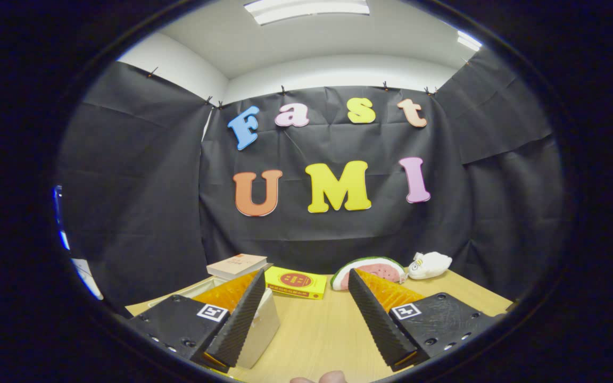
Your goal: Open the storage box then place both shoes into the box .Put the left shoe in first, then the right shoe, with the right side of both shoes facing outward in a uniform manner.
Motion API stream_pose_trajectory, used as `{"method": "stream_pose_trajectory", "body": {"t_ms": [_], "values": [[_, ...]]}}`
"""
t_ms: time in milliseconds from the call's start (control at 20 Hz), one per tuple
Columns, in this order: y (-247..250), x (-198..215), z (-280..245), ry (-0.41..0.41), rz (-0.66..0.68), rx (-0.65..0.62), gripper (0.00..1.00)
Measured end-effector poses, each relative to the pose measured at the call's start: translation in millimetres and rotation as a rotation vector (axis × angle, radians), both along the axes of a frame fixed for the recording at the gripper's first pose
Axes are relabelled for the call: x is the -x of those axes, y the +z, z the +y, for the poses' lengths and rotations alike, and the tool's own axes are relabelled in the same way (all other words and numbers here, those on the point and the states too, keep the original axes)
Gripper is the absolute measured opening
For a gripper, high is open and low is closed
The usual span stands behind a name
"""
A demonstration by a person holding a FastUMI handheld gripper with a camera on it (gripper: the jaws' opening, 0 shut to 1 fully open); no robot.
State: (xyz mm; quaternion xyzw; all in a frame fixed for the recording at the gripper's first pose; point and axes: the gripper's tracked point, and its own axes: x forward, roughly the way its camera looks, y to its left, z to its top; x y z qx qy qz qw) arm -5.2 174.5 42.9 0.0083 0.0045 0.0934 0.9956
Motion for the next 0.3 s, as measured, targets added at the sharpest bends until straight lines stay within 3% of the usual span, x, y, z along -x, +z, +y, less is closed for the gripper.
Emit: {"method": "stream_pose_trajectory", "body": {"t_ms": [300], "values": [[-5, -9, 21, 0.017, 0.021, 0.009, 0.96]]}}
